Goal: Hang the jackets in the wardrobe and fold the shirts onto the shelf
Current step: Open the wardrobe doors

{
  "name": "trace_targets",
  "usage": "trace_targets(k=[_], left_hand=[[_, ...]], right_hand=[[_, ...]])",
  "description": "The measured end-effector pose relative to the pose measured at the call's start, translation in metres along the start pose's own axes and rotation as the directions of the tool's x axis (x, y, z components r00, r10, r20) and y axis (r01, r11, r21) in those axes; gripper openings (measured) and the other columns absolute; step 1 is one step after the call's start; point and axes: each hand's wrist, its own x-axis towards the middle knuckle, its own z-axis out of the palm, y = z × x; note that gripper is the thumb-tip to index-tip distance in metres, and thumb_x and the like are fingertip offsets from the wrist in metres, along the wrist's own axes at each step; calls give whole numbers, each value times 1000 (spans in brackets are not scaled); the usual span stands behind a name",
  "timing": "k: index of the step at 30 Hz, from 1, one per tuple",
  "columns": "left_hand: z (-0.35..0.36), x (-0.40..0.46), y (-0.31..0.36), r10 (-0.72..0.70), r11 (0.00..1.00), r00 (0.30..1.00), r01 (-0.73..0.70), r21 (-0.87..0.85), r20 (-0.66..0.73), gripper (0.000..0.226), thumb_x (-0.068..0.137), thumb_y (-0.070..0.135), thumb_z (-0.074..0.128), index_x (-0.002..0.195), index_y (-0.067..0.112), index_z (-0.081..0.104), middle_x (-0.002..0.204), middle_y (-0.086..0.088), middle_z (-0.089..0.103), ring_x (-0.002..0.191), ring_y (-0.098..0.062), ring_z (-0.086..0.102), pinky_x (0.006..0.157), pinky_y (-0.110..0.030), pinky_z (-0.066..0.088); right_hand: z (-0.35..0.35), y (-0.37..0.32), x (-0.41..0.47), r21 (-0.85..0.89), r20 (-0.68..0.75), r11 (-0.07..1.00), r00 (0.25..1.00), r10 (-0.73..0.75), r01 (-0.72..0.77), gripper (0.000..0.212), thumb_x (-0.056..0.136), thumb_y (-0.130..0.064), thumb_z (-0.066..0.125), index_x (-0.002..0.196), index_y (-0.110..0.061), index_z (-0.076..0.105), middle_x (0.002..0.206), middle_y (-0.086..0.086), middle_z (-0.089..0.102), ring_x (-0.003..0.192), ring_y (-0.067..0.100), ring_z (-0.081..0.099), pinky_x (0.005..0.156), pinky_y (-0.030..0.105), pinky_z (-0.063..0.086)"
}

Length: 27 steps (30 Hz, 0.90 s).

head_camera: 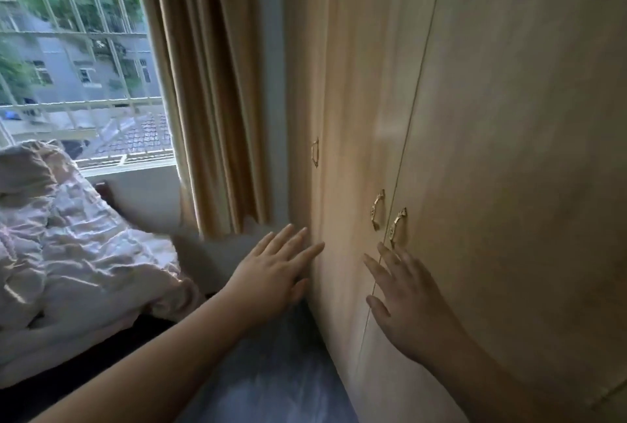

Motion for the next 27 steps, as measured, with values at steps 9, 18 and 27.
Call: trace_targets(k=[9,18,27], left_hand=[[43,123,-85,88,995,991,-82,-63,104,65,100,54,29,142,47,-20,163,4,-8,150,-22,-14,123,-47,1],[100,227,-112,349,929,934,-333,-163,82,68,88,63,5,151,44,-10,164,3,-4,150,-22,-11,123,-47,6],[121,299,-129,709,669,699,-709,-223,-96,60,99,56,21,153,42,-1,164,5,-3,151,-20,-8,121,-40,2]], right_hand=[[42,13,129,-38,25,994,995,102,-101,62,93,-53,37,151,-32,35,159,1,30,150,27,18,116,58,0],[56,8,167,-43,58,956,955,292,-289,64,96,-56,26,155,-37,13,165,-6,11,153,23,4,111,62,26],[68,-42,161,141,-87,617,611,787,-774,56,90,-35,49,144,-30,34,142,-6,40,127,18,46,106,31,38]])
